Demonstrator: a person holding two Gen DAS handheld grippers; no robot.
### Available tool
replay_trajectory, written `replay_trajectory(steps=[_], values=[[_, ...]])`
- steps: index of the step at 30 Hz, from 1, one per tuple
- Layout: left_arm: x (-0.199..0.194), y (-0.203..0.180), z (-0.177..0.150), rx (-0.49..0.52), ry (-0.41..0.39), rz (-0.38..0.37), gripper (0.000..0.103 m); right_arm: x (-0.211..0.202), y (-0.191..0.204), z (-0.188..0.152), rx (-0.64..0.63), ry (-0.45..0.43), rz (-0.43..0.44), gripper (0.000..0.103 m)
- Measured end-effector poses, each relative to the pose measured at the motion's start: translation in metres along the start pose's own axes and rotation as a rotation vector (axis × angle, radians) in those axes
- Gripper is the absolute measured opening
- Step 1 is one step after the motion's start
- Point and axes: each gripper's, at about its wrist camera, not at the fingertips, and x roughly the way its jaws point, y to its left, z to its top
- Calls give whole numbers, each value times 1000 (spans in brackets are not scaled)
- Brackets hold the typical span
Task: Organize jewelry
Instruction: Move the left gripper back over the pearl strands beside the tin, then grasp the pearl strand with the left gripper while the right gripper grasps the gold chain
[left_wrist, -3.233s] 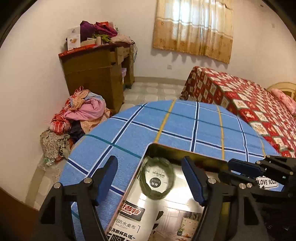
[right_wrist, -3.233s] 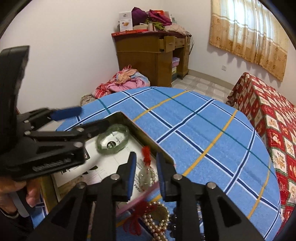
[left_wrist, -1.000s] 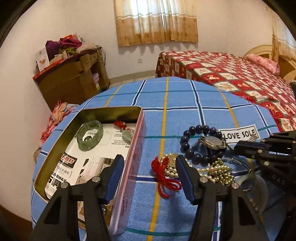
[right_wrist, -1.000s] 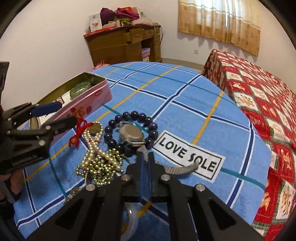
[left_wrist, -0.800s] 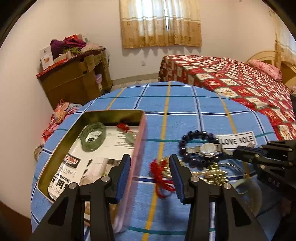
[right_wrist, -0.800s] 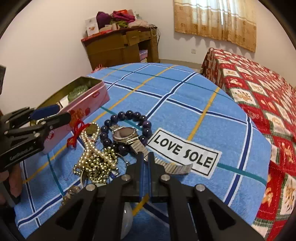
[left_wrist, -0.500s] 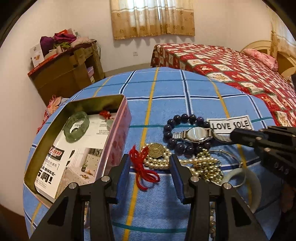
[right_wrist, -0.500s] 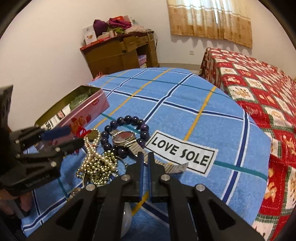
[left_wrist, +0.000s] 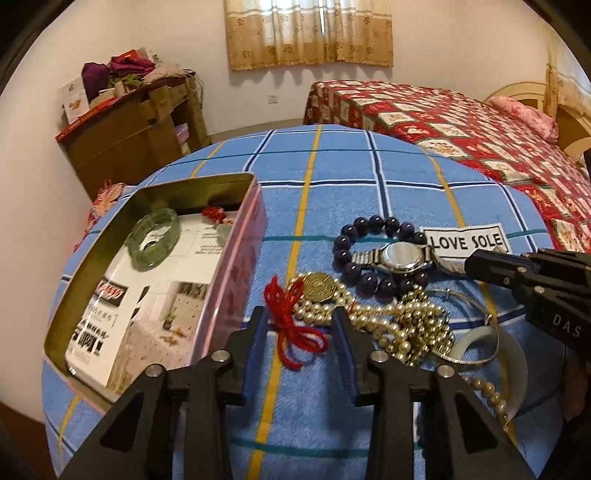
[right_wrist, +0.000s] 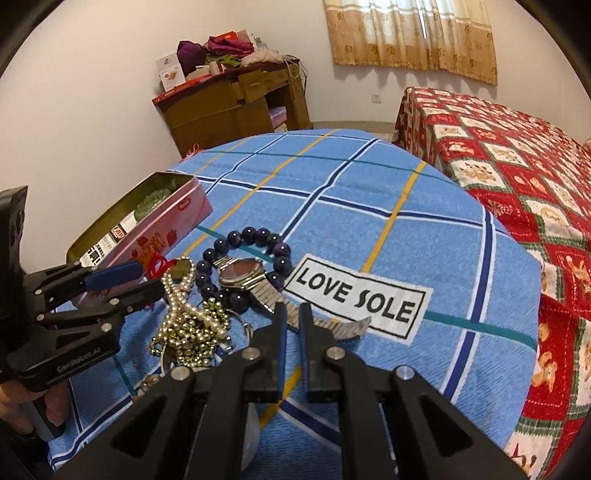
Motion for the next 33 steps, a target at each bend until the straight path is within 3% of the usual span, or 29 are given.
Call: replay_trajectory(steps=[4, 6, 8, 10, 11, 21, 23, 25, 27, 29, 33], values=[[-2, 4, -6, -1, 2, 29, 26, 1, -2, 0, 7, 7, 14, 13], [-7, 8, -5, -31, -10, 8, 15, 1, -2, 0, 10, 7, 15, 16], [-12, 5, -4, -39, -18, -8, 15, 0, -2, 0, 11, 4, 19, 22], [-15, -4, -3, -9, -25, -22, 15, -1, -3, 0, 14, 0, 20, 36], [-14, -9, -2, 1, -21, -25, 15, -2, -2, 0, 15, -3, 21, 38], [3, 1, -3, -43, 31, -38, 15, -12, 0, -2, 14, -55, 4, 39], [0, 3, -4, -52, 19, -42, 15, -16, 3, -6, 2, -48, 3, 45], [-2, 4, -6, -55, 16, -62, 17, -22, 8, -14, -12, -39, 6, 48], [-2, 3, -7, -53, 18, -69, 34, -27, 14, -15, -21, -41, 3, 48], [-4, 0, -6, -45, 9, -77, 39, -31, 21, -11, -37, -48, 19, 48], [-13, 0, -7, -43, -23, -74, 41, -25, 38, -2, -48, -20, 86, 48]])
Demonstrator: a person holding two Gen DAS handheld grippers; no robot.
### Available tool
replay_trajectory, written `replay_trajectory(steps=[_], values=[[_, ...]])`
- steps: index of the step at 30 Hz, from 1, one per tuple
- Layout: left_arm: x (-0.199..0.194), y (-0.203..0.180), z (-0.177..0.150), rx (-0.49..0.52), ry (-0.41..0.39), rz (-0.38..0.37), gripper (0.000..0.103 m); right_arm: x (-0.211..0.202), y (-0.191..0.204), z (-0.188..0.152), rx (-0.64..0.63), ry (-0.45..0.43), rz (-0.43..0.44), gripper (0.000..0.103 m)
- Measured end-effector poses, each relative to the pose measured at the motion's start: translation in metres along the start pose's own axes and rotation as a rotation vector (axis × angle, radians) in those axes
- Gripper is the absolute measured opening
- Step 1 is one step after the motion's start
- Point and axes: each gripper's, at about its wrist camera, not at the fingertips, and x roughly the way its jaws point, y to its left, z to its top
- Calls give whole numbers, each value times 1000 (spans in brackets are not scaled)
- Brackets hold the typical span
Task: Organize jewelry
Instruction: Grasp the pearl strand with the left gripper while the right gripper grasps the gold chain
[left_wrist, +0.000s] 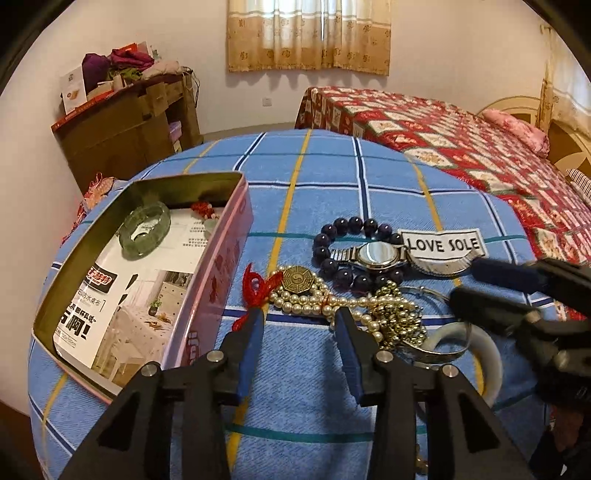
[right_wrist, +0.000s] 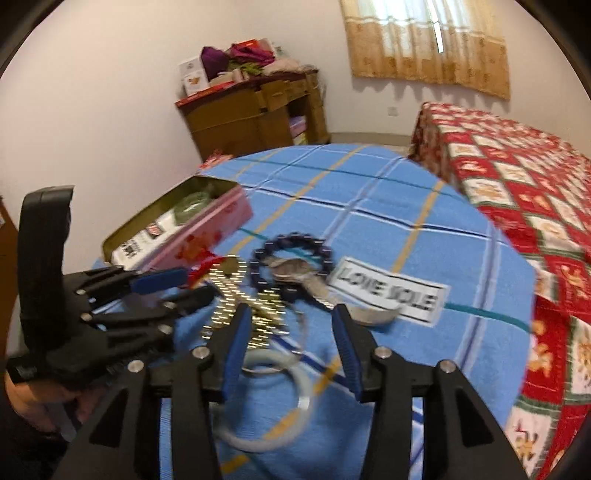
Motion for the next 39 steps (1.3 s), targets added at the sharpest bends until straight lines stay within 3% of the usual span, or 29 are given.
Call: replay_trajectory(steps=[6, 8, 9, 13, 18, 24, 29, 36, 39], values=[[-5, 12, 1, -29, -25, 36, 42, 35, 12, -2, -19, 96, 33, 46], [-4, 15, 0, -34, -17, 32, 42, 39, 8, -4, -2, 103, 59, 36], [-3, 15, 0, -37, -13, 30, 42, 38, 8, -4, -1, 97, 71, 24], [-3, 15, 0, -38, -16, 24, 42, 29, 12, -2, -17, 60, 68, 13], [-5, 11, 1, -28, -17, 19, 42, 6, 8, 5, 0, -22, 41, 13], [-5, -2, 4, 6, -15, 7, 42, -20, 6, 17, -31, -124, -73, 13], [5, -16, 9, 36, 5, -8, 42, -16, 2, 17, -44, -123, -120, 13], [30, -16, 12, -2, 93, -72, 42, -6, -2, 8, -47, -92, -117, 13], [32, -15, 13, -7, 96, -81, 42, -4, -1, 7, -52, -85, -115, 13]])
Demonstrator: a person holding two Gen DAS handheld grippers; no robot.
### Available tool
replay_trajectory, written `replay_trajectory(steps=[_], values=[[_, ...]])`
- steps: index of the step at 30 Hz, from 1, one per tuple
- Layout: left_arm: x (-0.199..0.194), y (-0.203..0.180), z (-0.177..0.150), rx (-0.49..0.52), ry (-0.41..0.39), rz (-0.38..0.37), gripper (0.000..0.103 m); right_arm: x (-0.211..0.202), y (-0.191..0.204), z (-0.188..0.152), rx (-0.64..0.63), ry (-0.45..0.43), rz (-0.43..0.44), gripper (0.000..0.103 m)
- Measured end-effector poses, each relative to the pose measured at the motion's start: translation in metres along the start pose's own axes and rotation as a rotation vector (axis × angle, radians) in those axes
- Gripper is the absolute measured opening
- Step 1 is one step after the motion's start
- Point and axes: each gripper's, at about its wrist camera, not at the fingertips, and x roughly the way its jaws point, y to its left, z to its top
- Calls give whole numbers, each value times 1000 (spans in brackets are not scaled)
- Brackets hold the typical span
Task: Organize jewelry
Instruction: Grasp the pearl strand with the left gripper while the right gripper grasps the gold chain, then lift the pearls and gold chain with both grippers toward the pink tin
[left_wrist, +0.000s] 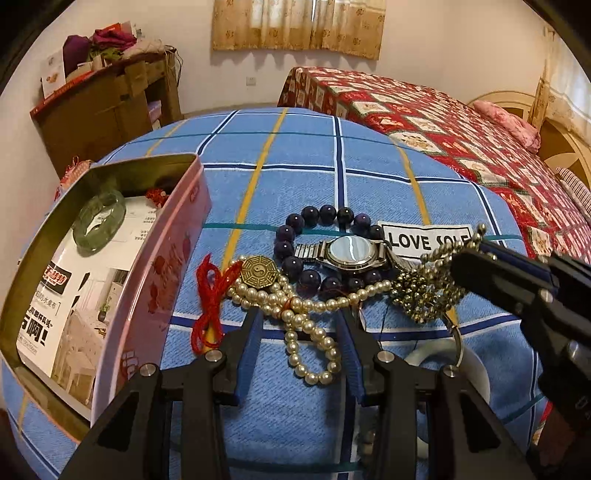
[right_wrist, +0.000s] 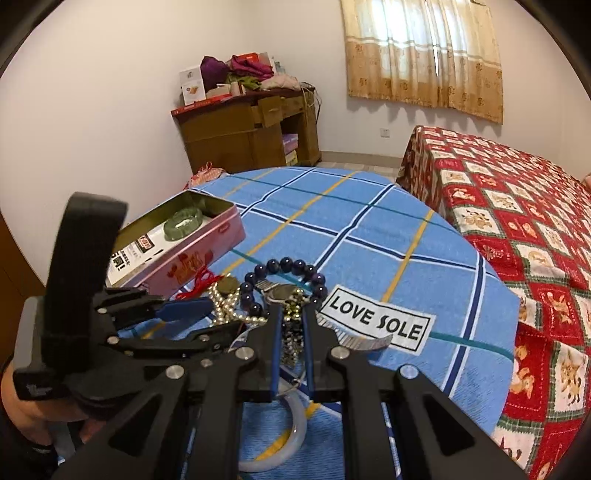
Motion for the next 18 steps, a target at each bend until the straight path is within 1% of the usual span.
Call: replay_trajectory(steps=[1, 2, 3, 7, 8, 9, 12, 18], values=[[0, -1, -1, 3, -2, 1, 41, 1, 0, -1, -2, 2, -1, 13], [-1, -2, -2, 4, -3, 0, 33, 1, 1, -2, -2, 3, -2, 13], [-1, -1, -2, 6, -4, -3, 15, 1, 1, -2, -1, 3, -1, 13], [-6, 0, -6, 15, -10, -6, 11, -2, 0, -1, 1, -5, -5, 13], [-9, 0, -6, 24, -21, -1, 6, -3, 0, 0, 2, -6, -7, 13], [-14, -2, -7, 39, -36, 12, 6, -3, 1, 0, 2, -5, -9, 13], [-22, -2, -8, 57, -52, 12, 6, -4, 1, 0, 1, -7, -11, 13], [-40, 0, -3, 67, -96, 18, 6, -10, 4, 4, -7, -21, -15, 13]])
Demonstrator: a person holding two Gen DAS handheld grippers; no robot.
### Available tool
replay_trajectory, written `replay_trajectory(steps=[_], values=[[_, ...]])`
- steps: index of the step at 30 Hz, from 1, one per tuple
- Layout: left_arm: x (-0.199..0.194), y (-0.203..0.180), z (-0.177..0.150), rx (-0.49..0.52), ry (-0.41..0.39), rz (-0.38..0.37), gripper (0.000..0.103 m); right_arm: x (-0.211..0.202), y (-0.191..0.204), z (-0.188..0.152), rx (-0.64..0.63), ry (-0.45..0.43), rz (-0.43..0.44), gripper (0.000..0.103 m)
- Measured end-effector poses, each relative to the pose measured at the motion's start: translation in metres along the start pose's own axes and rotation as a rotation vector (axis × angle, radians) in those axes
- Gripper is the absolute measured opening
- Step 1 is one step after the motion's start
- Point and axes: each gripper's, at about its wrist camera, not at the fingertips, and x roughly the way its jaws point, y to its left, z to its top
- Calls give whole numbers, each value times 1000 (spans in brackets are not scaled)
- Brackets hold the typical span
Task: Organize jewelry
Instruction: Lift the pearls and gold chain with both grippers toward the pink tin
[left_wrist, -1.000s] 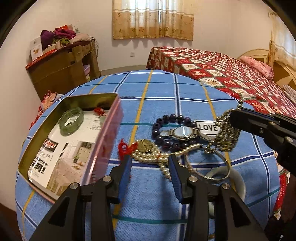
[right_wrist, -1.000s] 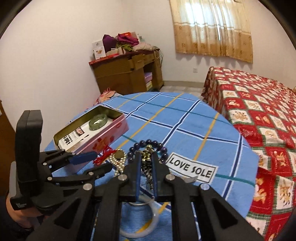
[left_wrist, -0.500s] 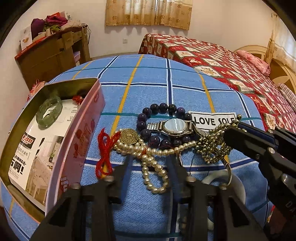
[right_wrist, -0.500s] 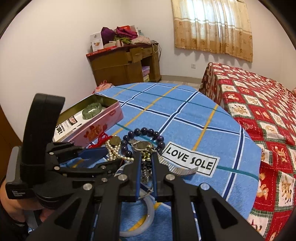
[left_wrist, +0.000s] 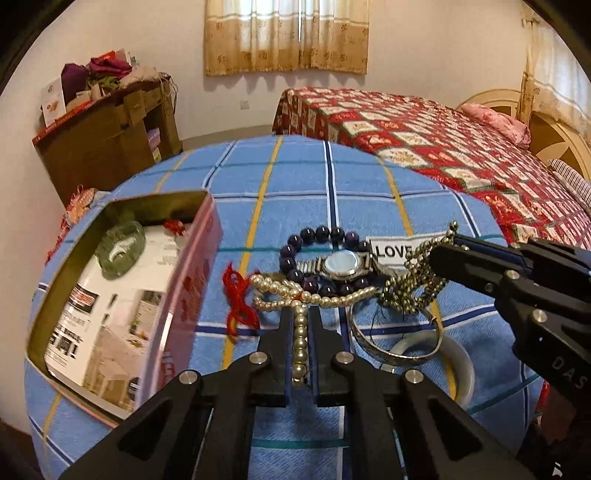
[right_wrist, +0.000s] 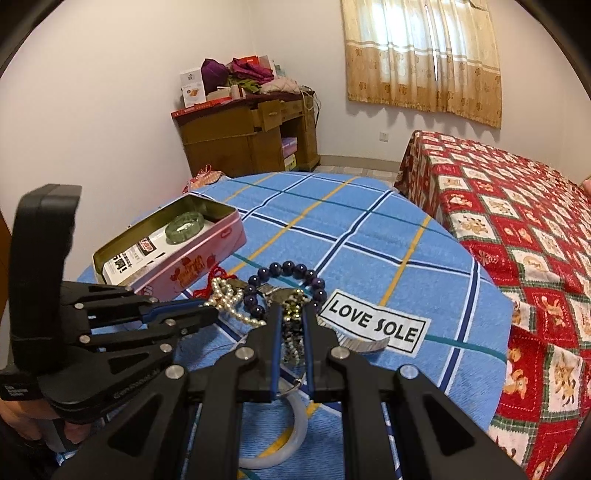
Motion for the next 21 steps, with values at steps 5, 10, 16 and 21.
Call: replay_trajectory(steps=[5, 10, 16, 21], values=[[-19, 4, 9, -6, -51, -7, 6, -8, 2, 7, -7, -18, 1, 13], [-44, 7, 21, -8, -110, -10, 6, -18, 10, 20, -35, -45, 2, 13], [-77, 24, 36, -26, -194, 7, 6, -24, 21, 36, -78, -72, 10, 13], [-98, 46, 46, -52, -252, 44, 6, -23, 31, 55, -104, -96, 44, 13]])
